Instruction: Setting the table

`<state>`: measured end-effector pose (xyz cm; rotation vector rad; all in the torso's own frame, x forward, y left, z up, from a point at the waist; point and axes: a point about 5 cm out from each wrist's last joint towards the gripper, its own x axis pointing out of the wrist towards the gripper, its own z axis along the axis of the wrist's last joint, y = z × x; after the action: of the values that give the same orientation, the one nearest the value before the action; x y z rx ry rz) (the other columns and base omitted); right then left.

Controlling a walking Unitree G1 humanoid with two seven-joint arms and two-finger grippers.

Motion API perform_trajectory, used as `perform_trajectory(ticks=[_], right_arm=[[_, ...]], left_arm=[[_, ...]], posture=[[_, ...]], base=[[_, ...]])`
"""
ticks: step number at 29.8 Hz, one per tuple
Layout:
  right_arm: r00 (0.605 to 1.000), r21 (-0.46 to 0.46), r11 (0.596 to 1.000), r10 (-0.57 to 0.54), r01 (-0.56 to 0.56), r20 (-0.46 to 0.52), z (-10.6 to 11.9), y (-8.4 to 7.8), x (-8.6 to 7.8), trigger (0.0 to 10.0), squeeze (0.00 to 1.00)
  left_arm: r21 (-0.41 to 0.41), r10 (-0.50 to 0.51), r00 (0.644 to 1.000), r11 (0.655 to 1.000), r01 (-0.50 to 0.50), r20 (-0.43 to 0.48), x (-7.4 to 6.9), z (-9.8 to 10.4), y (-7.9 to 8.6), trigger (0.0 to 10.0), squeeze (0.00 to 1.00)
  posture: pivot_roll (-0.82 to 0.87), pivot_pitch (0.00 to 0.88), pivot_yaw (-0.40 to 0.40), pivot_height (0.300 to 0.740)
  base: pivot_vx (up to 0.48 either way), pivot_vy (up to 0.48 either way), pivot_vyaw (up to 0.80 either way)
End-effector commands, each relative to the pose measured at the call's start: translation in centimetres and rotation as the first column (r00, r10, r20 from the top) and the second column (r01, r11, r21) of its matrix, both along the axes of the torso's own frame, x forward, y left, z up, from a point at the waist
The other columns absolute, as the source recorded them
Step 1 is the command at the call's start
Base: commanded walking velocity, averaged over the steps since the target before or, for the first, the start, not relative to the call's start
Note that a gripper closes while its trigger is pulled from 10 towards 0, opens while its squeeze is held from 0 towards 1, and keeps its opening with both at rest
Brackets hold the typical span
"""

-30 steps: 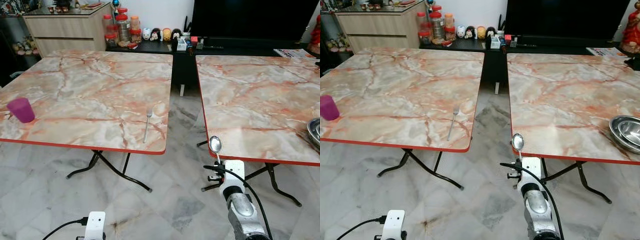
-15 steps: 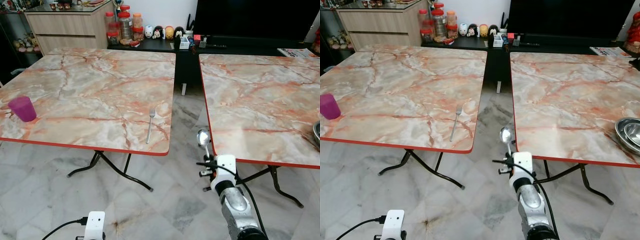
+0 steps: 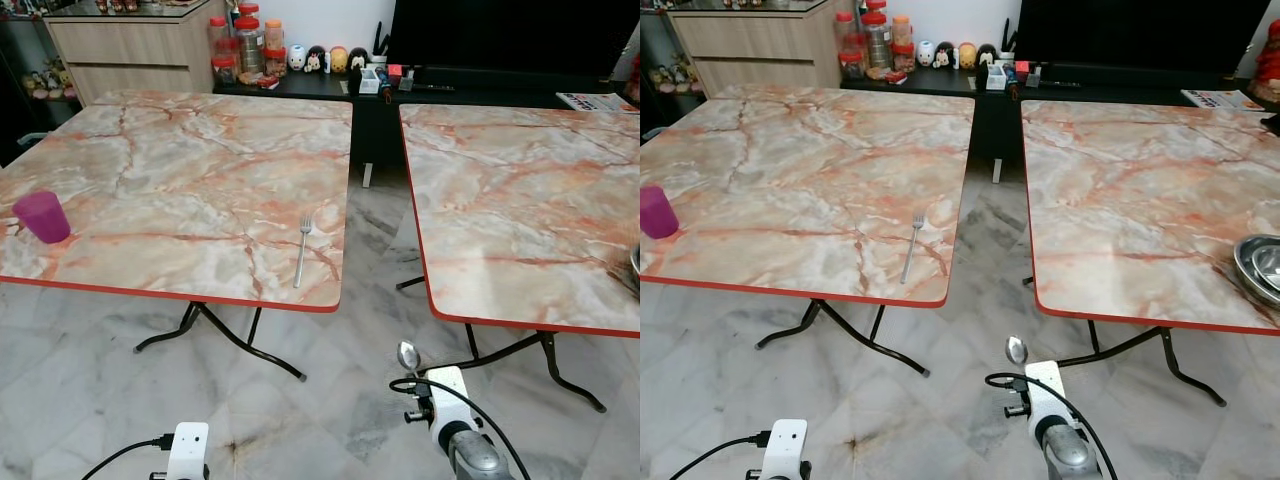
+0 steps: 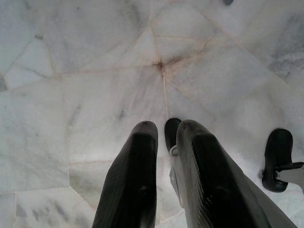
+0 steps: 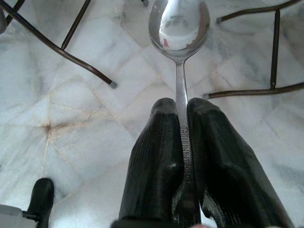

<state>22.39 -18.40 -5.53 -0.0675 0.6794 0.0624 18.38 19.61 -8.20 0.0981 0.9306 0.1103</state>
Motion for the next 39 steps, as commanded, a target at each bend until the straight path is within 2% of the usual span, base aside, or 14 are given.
perform_trajectory(ticks=[1, 3, 6, 13, 19, 25, 39], right_arm=[[0.992, 0.015, 0.996, -0.08, 0.082, -0.102, -1.4, -1.0, -2.3, 10.0, 0.0], [0.975, -0.003, 0.99, -0.14, 0.142, -0.173, -2.4, -1.6, -4.1, 10.0, 0.0], [0.963, -0.009, 0.985, -0.172, 0.174, -0.206, -2.8, -1.8, -4.9, 10.0, 0.0], [0.963, 0.009, 0.983, -0.18, 0.186, -0.201, -2.8, -1.5, -4.7, 10.0, 0.0], [0.973, 0.024, 0.984, -0.172, 0.178, -0.155, -2.1, -1.4, -3.4, 10.0, 0.0], [0.977, 0.036, 0.985, -0.163, 0.169, -0.139, -1.9, -1.0, -3.0, 10.0, 0.0], [0.974, 0.028, 0.985, -0.162, 0.168, -0.156, -2.2, -1.1, -3.6, 10.0, 0.0]], left_arm=[[0.003, -0.006, 1.0, 1.0, 0.006, -0.011, 0.0, 0.0, 0.2, 10.0, 0.0], [0.004, -0.023, 1.0, 1.0, 0.023, -0.015, 0.1, 0.0, 0.1, 10.0, 0.0], [0.005, -0.036, 0.999, 0.999, 0.037, -0.023, 0.1, 0.0, -0.1, 10.0, 0.0], [0.01, -0.049, 0.998, 0.999, 0.049, -0.04, -0.2, -0.2, -0.3, 10.0, 0.0], [0.012, -0.061, 0.997, 0.998, 0.062, -0.049, -0.3, -0.3, -0.3, 10.0, 0.0], [0.016, -0.077, 0.996, 0.997, 0.078, -0.055, -0.3, -0.3, -0.4, 10.0, 0.0], [0.036, -0.098, 0.993, 0.994, 0.101, -0.071, -0.6, -0.4, -0.3, 10.0, 0.0]], posture=[[-0.04, 0.0, -0.008, 0.74], [-0.04, 0.0, -0.003, 0.74], [-0.04, 0.0, -0.003, 0.74], [-0.06, 0.0, 0.001, 0.74], [-0.07, 0.0, 0.003, 0.74], [-0.07, 0.0, 0.003, 0.74], [-0.07, 0.0, 0.002, 0.74]], base=[[0.0, 0.0, 0.0], [0.0, 0.0, 0.0], [0.0, 0.0, 0.0], [0.0, 0.0, 0.0], [0.0, 0.0, 0.0], [0.0, -0.082, 0.0], [0.0, -0.321, 0.0]])
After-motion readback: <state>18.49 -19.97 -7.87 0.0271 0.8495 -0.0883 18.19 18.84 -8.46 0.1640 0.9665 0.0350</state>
